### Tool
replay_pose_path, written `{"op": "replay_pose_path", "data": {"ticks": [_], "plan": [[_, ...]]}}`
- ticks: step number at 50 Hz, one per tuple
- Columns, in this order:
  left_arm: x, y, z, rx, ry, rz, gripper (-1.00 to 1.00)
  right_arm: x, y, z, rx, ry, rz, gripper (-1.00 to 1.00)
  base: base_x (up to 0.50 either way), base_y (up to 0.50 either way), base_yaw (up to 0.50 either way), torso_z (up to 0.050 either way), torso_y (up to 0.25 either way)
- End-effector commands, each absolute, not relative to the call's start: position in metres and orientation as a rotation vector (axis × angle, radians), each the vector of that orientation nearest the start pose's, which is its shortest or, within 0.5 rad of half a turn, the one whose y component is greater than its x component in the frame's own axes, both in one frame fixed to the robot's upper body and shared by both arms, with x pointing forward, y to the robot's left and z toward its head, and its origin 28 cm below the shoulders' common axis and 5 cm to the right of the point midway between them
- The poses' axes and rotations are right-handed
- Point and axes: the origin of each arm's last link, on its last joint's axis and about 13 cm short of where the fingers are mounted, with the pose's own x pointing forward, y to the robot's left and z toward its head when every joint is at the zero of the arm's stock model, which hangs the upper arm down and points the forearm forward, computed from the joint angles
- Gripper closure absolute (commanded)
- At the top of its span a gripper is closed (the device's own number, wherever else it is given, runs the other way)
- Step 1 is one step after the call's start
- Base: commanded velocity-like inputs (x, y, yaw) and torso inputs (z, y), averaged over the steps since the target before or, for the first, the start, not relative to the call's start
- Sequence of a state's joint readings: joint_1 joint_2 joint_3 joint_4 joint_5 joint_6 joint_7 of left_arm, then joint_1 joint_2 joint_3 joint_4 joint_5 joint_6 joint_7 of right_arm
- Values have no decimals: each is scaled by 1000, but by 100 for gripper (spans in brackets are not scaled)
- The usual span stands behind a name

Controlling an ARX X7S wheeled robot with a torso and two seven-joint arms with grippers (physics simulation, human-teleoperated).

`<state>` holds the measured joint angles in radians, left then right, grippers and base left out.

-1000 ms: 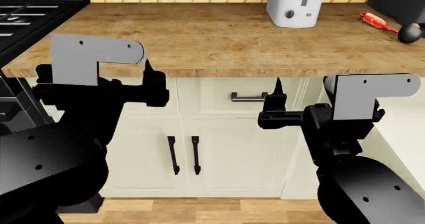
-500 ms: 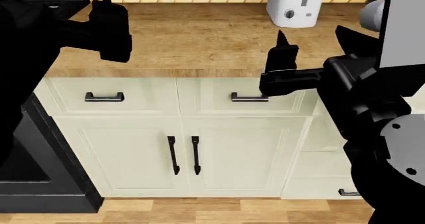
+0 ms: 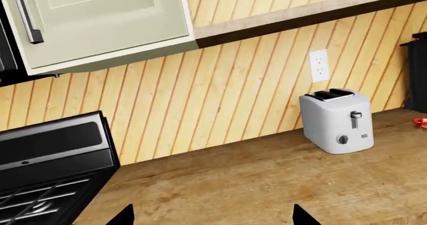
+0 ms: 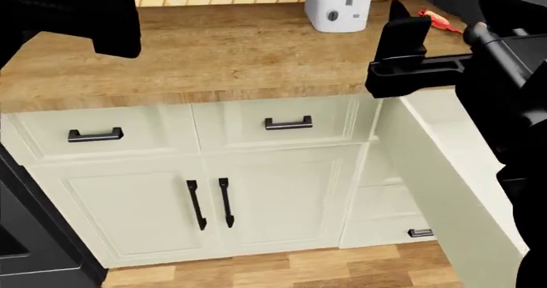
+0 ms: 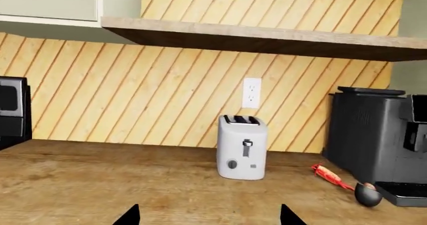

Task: Close the right drawer.

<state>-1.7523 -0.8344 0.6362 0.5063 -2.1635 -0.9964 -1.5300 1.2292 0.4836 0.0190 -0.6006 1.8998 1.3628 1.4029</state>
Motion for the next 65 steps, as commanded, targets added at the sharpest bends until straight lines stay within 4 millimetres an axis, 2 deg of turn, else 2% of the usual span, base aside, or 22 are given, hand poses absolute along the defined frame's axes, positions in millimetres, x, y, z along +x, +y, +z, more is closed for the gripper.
{"op": "replay_pose_path", "data": {"ticks": [1, 65], "plan": [[159, 221, 386, 203, -161, 48, -100, 184, -111, 335, -49, -237, 75, -100, 0, 0, -500, 0, 0], [158, 223, 389, 173, -149, 36, -100, 184, -116, 340, -39, -247, 74, -100, 0, 0, -500, 0, 0]]}}
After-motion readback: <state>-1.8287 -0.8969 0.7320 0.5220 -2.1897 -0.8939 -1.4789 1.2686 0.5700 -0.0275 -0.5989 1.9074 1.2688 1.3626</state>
